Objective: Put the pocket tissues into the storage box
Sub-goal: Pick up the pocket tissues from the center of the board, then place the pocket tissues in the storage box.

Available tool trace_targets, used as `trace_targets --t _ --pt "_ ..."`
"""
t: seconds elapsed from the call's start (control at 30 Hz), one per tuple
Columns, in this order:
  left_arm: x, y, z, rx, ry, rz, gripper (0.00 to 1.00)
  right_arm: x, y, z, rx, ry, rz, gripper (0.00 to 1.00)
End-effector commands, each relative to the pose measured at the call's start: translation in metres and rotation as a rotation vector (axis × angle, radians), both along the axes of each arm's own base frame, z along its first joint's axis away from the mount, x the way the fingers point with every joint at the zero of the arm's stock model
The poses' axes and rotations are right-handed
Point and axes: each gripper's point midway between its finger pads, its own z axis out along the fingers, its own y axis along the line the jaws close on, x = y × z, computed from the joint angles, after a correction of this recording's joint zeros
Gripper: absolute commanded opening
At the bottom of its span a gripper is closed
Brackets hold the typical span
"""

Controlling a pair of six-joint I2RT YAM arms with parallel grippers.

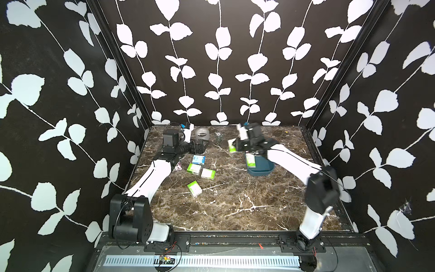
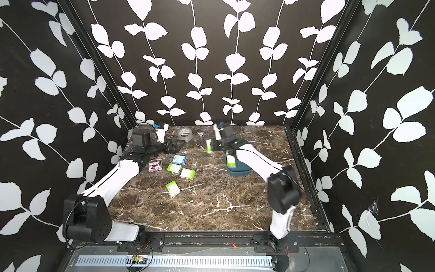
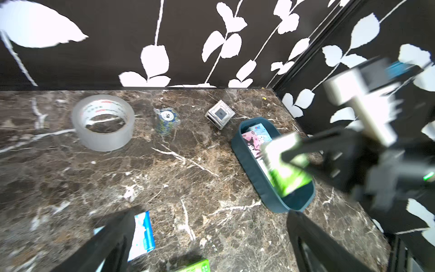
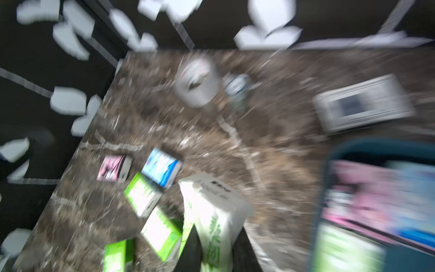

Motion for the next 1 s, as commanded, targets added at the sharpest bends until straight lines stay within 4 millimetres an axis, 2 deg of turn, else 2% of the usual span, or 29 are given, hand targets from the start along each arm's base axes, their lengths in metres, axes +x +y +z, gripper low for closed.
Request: trace_targets --t 0.0,0.13,0.23,0.4,0.6,0.7,0.97 --pt "0.0 -0.033 0.017 -0.027 -0.034 -0.098 0.99 -0.004 -0.05 -0.025 -0.095 0.021 -0.091 0.06" --pt "0.004 -0.067 0.015 -0.054 -0.024 -0.155 0.99 -0.014 -0.099 -0.048 -0.165 0.08 -0.162 0.06" --pt "0.004 -0.088 0.014 -0.08 -0.02 -0.182 0.99 -0.016 -0.119 -0.06 -0.193 0.12 -0.161 0.06" --pt "-0.006 -0.113 0.003 -0.072 0.005 -0.238 0.99 -0.012 -0.143 -0.081 -0.218 0.182 -0.157 0.06" --pt "-0.015 -0.132 -0.007 -0.082 0.033 -0.274 0.99 -0.006 -0.146 -0.112 -0.239 0.243 -0.133 0.06" --pt "-0.012 -0.138 -0.01 -0.072 0.034 -0.261 0.99 -0.002 -0.143 -0.124 -0.229 0.261 -0.127 0.06" --pt "-0.009 -0.145 -0.012 -0.073 0.034 -0.257 0.99 0.012 -0.136 -0.141 -0.206 0.282 -0.124 0.06"
